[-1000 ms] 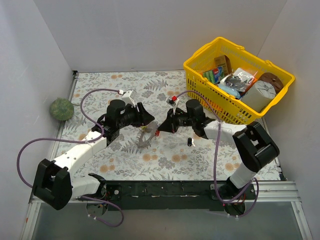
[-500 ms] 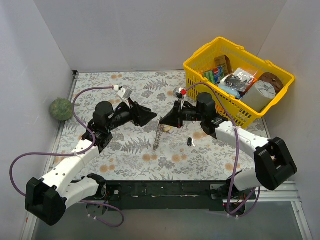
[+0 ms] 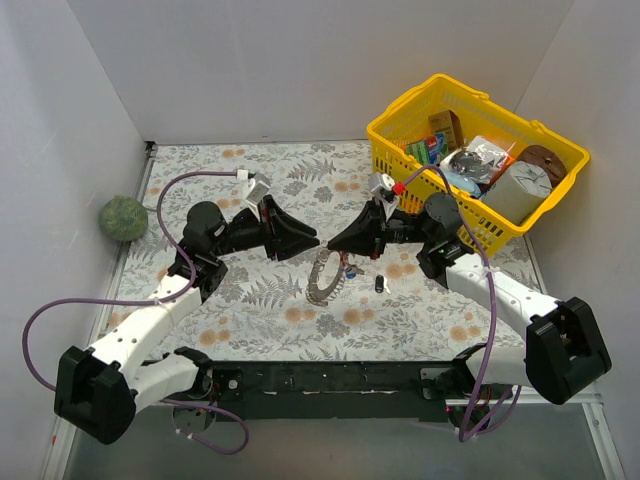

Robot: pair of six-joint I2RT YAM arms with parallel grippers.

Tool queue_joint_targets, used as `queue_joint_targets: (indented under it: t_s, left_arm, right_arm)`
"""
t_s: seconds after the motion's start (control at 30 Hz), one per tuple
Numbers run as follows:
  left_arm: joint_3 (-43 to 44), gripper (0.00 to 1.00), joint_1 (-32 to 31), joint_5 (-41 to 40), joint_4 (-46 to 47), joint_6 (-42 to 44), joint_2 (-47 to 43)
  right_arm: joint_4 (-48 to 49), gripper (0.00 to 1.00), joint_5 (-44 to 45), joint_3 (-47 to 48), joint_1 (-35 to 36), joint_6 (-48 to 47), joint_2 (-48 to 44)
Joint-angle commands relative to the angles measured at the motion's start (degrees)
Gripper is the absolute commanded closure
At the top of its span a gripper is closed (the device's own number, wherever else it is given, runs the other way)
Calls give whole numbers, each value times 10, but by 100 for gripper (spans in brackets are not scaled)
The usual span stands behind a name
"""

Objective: Put the keys on the keyring

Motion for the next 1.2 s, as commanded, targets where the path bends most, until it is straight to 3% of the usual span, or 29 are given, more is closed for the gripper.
queue_joint_targets:
  t_s: [0.0,0.17,0.6,0.8,0.93,1.17]
  left_arm:
    - [8,65,6,86,48,-30,27]
    - [27,67,6,119,47,-41,50]
    - [34,72,5,111,41,-42,50]
    - [37,69,6,118,45,-45,48]
    - [41,59,5,123,30,-36,50]
    - [38,60,5,110,36,-43,43]
  right_arm:
    - [76,99,-32,2,-4,26,-21]
    - [80,99,-35,4,-4,33,-21]
    - [68,99,-12,5,-4,40,-10]
    - [55,99,6,8,-4,38,-9]
    - [30,99,28,14,-3,29,-11]
    - [0,99,45,20,-4,15,-15]
